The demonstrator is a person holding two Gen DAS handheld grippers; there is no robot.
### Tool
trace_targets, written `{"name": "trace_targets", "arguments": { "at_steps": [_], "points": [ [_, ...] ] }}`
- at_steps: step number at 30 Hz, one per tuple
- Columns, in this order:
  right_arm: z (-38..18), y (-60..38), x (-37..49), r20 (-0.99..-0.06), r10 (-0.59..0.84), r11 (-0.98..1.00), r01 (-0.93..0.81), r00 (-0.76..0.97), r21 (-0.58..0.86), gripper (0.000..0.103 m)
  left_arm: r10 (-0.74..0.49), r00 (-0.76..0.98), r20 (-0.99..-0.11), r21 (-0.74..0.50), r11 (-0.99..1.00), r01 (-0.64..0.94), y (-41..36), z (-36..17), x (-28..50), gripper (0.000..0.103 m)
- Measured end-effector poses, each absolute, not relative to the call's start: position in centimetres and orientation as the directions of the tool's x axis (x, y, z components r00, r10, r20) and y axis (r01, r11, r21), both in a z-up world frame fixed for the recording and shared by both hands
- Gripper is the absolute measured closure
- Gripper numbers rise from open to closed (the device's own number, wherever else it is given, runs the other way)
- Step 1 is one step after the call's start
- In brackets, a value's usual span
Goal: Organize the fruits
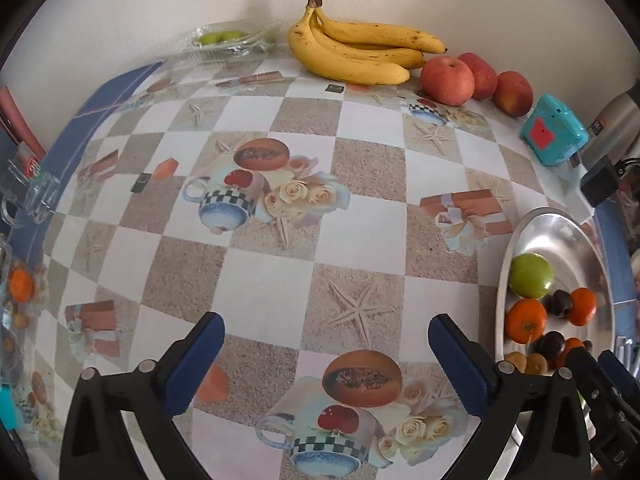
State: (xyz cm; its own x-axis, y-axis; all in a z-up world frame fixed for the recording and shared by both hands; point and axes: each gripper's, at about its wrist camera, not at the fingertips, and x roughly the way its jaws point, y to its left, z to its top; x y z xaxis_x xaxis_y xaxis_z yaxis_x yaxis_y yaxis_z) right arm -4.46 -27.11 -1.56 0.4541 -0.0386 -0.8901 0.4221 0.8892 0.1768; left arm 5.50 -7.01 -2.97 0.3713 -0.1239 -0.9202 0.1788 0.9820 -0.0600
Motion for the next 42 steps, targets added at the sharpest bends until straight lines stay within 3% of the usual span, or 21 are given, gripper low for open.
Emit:
{"name": "trace_targets", "arguments": {
  "at_steps": [12,20,28,42],
  "points": [
    [-0.9,-26.2,-6.4,-0.877,-0.044,0.89,0.418,0.479,0.183,0.01,0.018,0.485,-0.874,0.098,0.985,0.14,-6.4,-0.8,3.3,0.0],
    [-0.7,-25.0,-8.0,-0.88,-0.04,0.901,0.398,0.473,0.173,0.01,0.089,0.422,-0.902,0.127,0.99,0.063,-4.7,-0.9,2.3,0.0],
    [-0.7,-24.1,-9.6,-0.883,-0.047,0.903,0.398,0.467,0.163,0.01,0.062,0.342,-0.938,0.086,0.995,0.055,-3.1,-1.3,0.4,0.0],
    [0.0,-23.7,-11.7,-0.87,-0.042,0.899,0.399,0.491,0.182,0.01,0.033,0.375,-0.927,0.07,0.994,0.085,-2.2,0.7,-2.4,0.0]
  ]
}}
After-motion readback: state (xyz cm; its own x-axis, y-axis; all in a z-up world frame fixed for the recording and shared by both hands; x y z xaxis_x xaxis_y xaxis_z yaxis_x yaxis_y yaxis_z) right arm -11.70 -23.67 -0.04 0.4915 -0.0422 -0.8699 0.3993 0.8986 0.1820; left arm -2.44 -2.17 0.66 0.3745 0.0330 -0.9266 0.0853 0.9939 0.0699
